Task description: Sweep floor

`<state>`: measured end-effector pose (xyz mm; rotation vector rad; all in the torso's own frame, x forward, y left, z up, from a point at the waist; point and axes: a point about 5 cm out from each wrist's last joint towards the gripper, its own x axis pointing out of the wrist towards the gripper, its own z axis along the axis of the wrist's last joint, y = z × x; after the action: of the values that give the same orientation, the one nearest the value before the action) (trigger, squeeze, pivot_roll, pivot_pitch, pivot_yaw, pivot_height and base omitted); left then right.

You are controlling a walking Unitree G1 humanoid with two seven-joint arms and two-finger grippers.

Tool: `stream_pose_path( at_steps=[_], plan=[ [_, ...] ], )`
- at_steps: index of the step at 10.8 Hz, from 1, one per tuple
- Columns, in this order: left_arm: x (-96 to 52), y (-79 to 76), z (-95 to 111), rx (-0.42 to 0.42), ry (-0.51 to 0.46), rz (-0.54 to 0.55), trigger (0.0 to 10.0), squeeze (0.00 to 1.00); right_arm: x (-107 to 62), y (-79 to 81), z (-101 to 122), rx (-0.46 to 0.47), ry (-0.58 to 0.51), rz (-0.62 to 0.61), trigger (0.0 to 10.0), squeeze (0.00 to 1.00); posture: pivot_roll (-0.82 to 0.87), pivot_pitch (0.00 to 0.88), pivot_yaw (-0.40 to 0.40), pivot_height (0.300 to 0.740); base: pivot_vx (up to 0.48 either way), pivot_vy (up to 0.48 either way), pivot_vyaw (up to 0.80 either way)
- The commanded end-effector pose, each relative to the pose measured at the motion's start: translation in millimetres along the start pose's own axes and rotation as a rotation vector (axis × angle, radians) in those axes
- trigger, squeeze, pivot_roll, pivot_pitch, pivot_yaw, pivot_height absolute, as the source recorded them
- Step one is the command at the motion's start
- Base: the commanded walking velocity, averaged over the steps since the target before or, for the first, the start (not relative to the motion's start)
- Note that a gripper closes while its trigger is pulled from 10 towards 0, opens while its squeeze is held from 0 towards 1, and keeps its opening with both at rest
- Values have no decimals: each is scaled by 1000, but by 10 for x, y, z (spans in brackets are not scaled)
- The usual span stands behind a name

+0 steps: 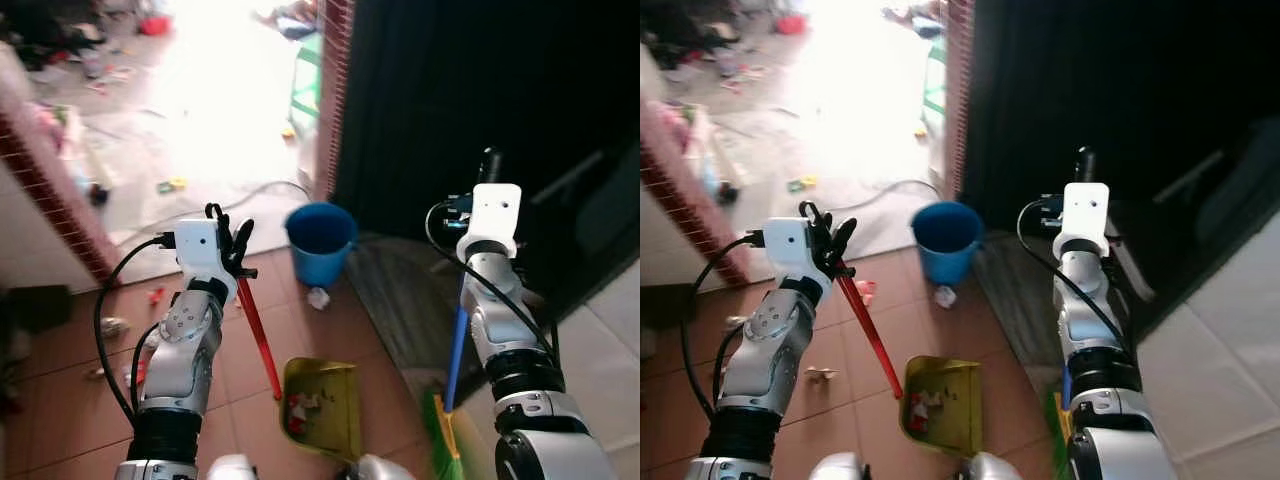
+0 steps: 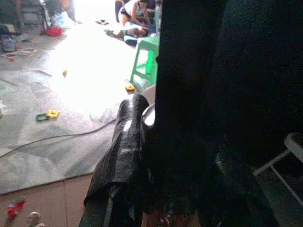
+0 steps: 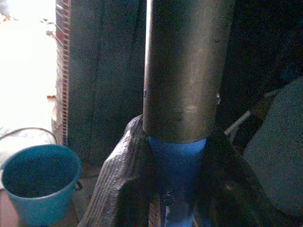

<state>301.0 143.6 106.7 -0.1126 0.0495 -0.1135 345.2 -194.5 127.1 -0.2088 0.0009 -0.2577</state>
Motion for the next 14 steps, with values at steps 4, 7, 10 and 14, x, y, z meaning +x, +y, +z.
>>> stream_pose_path(
  at_steps=[4, 7, 10, 14],
  plan=[
    [37, 16, 133, 27, -67, 21, 10000, 0, 29, 26, 209, 17, -91, 4, 10000, 0, 12, 0, -31, 740, 0, 348, 0],
    [58, 51, 169, 49, -89, 64, 10000, 0, 46, 104, 331, 68, -124, 26, 10000, 0, 11, 0, -29, 740, 0, 0, 0],
    [68, 42, 282, 41, -150, 57, 10000, 0, 16, 117, 310, 67, -134, 42, 10000, 0, 15, 0, -23, 740, 0, 0, 0],
    [113, 110, 728, -46, -312, 106, 10000, 0, -98, -78, -158, -150, -51, 17, 10000, 0, 11, 0, -22, 740, 0, 0, 0]
  ],
)
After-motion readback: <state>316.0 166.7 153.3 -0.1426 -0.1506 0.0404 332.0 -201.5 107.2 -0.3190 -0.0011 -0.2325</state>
